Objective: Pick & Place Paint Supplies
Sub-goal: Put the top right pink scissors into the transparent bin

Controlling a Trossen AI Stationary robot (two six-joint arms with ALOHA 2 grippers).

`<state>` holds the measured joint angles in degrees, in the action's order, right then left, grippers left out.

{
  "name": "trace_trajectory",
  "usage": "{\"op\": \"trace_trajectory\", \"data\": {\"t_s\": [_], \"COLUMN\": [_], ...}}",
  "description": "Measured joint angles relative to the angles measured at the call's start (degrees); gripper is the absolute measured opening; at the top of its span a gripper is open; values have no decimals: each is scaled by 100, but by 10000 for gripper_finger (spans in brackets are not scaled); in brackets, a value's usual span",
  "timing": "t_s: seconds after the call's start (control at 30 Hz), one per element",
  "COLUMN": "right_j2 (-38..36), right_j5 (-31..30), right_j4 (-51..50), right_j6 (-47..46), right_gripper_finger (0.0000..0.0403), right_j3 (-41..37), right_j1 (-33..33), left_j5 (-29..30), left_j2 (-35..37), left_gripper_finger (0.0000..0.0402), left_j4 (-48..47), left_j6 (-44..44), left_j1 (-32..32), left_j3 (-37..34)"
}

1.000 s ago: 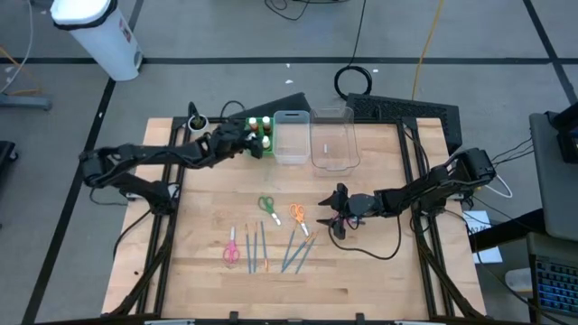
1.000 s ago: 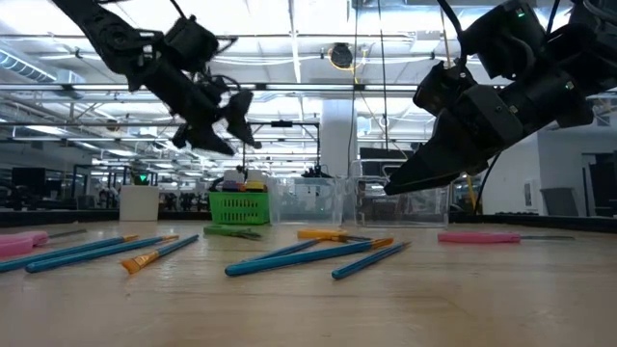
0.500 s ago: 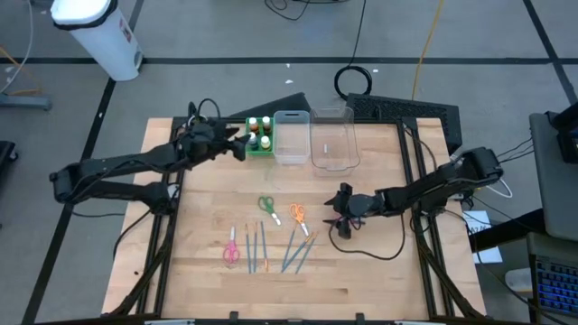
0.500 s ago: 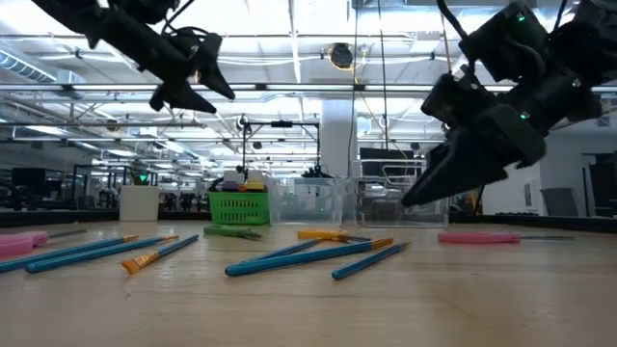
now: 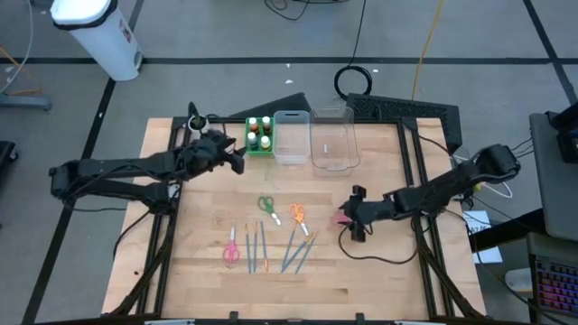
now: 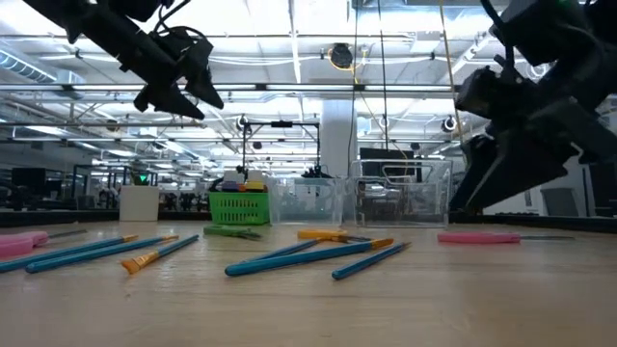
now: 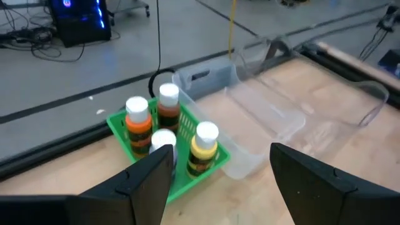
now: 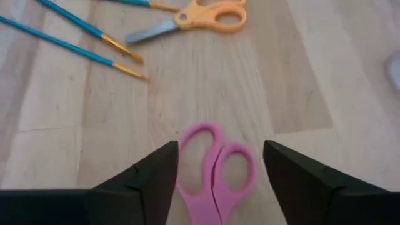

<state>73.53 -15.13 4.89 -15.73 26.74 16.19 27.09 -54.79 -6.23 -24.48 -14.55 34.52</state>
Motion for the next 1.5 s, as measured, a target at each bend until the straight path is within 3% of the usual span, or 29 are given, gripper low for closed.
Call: {"op": "trace_trajectory", "data": {"t_s": [0.27,0.5,0.7,0.9,1.2,1.5], "right_j2": [574,977,1063,1062,954,201], "right_j5": [-5,-25,-4,-9,4,53], "right_j4": [100,373,352,91,388,579], "right_j6": [-240,-306,-336,-660,-616,-358], "right_gripper_finger": [144,109,85,24,0,4], "right_j3": [0,15,15,17,5,-11], "right_j1": [39,39,-2,-83,-86,-84], "left_j5": [0,2,2,1,2,-32], "left_j2": [-43,-43,-43,-43,-43,-44], "left_gripper_finger": [271,271,271,271,271,271], "left_j4": [46,47,47,47,47,47], "left_j6": [-4,-36,-138,-160,-158,-171], "left_j1": [44,44,42,42,40,44], "left_j3": [-6,-6,-6,-4,-2,-2]}}
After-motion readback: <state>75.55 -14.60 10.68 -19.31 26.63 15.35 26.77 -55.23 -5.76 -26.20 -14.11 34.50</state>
